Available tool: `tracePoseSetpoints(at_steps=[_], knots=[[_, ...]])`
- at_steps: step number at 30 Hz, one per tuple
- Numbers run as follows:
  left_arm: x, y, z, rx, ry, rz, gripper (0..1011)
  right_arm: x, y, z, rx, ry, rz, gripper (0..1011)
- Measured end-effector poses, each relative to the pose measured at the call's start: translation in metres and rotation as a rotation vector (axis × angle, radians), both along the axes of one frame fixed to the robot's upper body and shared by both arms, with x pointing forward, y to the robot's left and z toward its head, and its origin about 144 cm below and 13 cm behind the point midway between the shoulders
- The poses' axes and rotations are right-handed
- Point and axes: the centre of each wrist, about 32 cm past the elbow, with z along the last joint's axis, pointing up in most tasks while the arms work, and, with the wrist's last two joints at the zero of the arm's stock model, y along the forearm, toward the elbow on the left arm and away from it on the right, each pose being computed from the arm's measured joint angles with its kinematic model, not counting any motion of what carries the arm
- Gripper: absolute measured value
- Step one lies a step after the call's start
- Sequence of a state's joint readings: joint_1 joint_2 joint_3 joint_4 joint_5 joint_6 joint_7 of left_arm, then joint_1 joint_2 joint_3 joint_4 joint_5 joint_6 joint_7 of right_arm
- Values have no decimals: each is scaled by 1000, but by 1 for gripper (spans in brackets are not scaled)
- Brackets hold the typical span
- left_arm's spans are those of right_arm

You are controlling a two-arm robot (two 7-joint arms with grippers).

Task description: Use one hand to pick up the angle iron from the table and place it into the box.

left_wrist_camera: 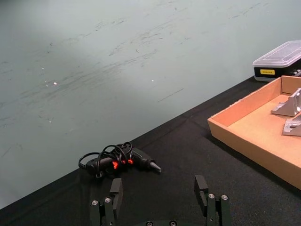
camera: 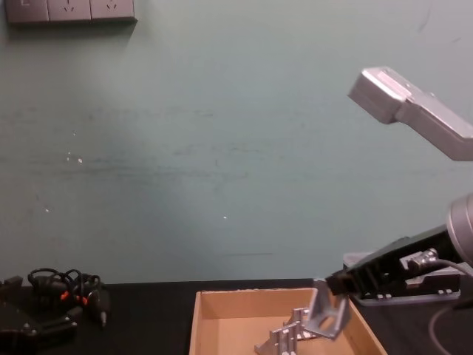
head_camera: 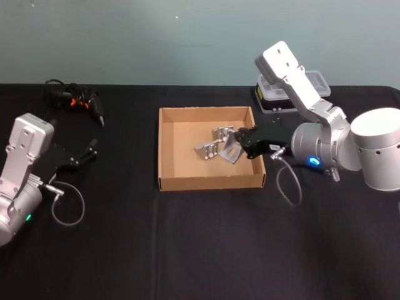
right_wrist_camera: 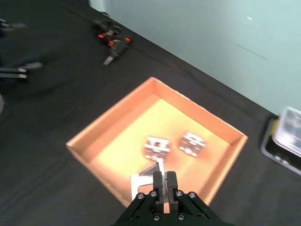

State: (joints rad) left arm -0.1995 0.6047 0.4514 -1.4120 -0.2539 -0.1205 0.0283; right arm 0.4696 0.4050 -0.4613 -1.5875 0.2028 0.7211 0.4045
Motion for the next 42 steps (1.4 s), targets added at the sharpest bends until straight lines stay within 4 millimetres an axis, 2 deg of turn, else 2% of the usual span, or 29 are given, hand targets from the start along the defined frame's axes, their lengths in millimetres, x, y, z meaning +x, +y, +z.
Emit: tracePoseSetpoints(at_steps=[11,23,42], knots=[[0,0,0,0,0,0,1000,16,-9,-19,-16,12,-81,58],[0,0,0,0,0,0,1000,28,-8,-38,17,9,-107,58],[0,0,0,0,0,0,1000,40,-4,-52,34,7,-93,57]])
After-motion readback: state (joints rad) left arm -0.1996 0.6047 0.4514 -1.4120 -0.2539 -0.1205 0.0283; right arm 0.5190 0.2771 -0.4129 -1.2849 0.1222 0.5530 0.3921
